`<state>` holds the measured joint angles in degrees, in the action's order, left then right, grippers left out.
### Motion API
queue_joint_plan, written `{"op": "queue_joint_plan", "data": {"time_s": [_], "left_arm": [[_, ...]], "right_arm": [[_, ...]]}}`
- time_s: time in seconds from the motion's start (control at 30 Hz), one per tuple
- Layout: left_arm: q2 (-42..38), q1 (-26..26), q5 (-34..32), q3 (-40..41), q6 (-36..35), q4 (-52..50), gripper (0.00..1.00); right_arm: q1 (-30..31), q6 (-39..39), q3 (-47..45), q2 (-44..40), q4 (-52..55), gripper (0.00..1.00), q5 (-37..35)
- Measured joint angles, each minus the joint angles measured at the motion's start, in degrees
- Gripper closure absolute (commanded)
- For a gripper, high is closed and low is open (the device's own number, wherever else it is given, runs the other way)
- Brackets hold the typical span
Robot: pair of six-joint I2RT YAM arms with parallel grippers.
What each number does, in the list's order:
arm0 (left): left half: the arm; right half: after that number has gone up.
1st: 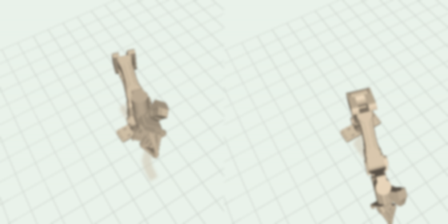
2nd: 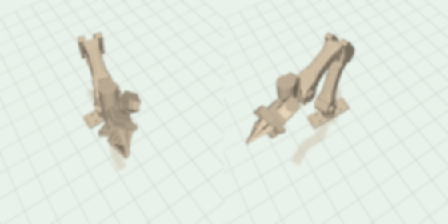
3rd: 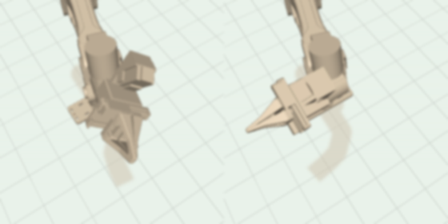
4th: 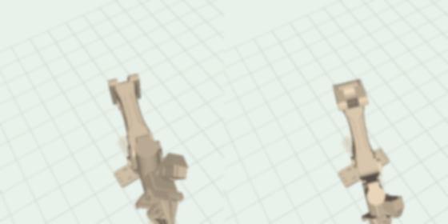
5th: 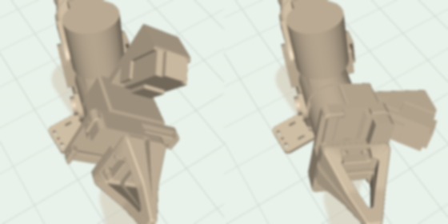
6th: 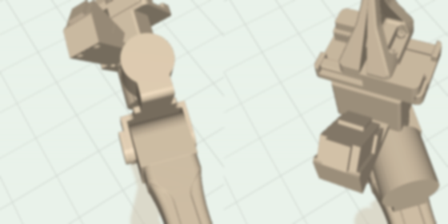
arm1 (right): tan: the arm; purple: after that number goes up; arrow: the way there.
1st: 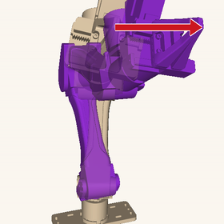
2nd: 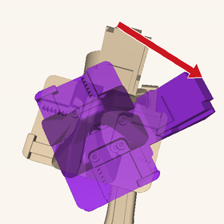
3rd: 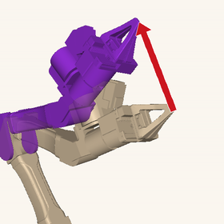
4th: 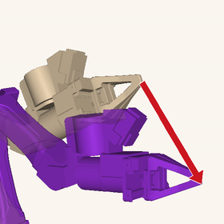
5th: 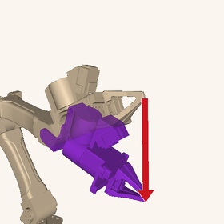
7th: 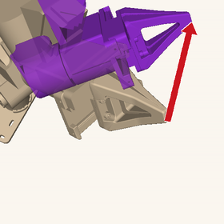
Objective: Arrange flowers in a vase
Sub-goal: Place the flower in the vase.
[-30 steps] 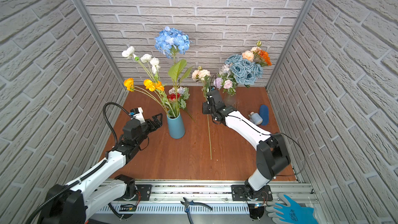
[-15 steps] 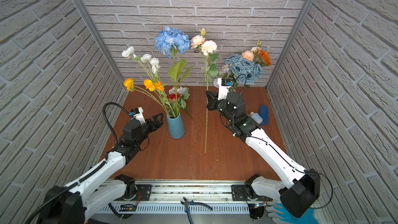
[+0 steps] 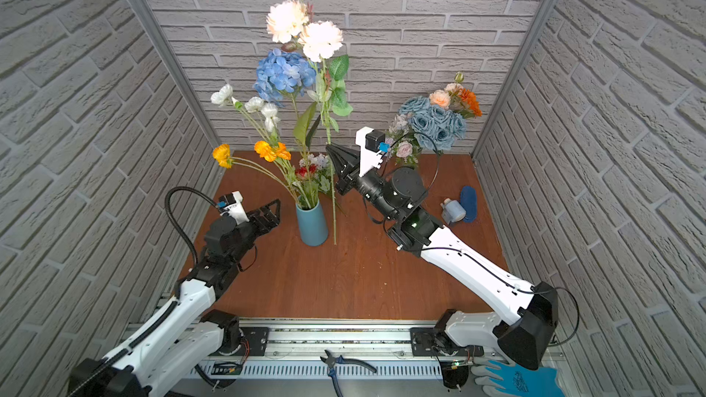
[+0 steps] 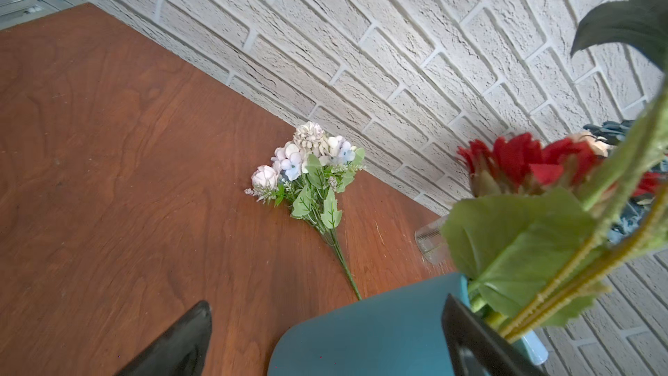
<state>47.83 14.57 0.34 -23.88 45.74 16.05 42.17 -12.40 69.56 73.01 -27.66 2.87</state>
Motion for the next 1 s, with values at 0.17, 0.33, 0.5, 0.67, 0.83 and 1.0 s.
{"op": "queue_joint_plan", "data": {"time_s": [0.17, 0.33, 0.5, 0.67, 0.83, 1.0], "left_arm": [[0.63, -0.83, 2.16, 0.28, 0.55, -0.15, 0.02], [2.12, -0.83, 3.87, 1.03, 1.05, 0.94, 0.02], [2.49, -0.83, 4.72, 1.55, 1.53, 1.51, 0.02], [2.47, -0.83, 5.07, 1.88, 1.70, 1.75, 0.02], [2.47, -0.83, 5.09, 1.90, 1.70, 1.86, 0.02], [2.49, -0.83, 5.09, 1.90, 1.68, 1.95, 0.02]], "right_arm": [[1.40, 2.75, 0.87, 2.12, -6.80, 0.94, 0.00], [1.97, 4.79, 4.07, 7.43, -14.78, 0.94, 0.63], [2.10, 6.91, 6.60, 13.94, -21.75, 0.95, 0.92], [2.12, 8.35, 6.99, 18.86, -25.44, 0.94, 0.70], [2.14, 9.07, 5.77, 20.28, -27.10, 0.94, -0.39], [2.19, 8.72, 0.37, 20.28, -31.80, 0.94, -1.97]]}}
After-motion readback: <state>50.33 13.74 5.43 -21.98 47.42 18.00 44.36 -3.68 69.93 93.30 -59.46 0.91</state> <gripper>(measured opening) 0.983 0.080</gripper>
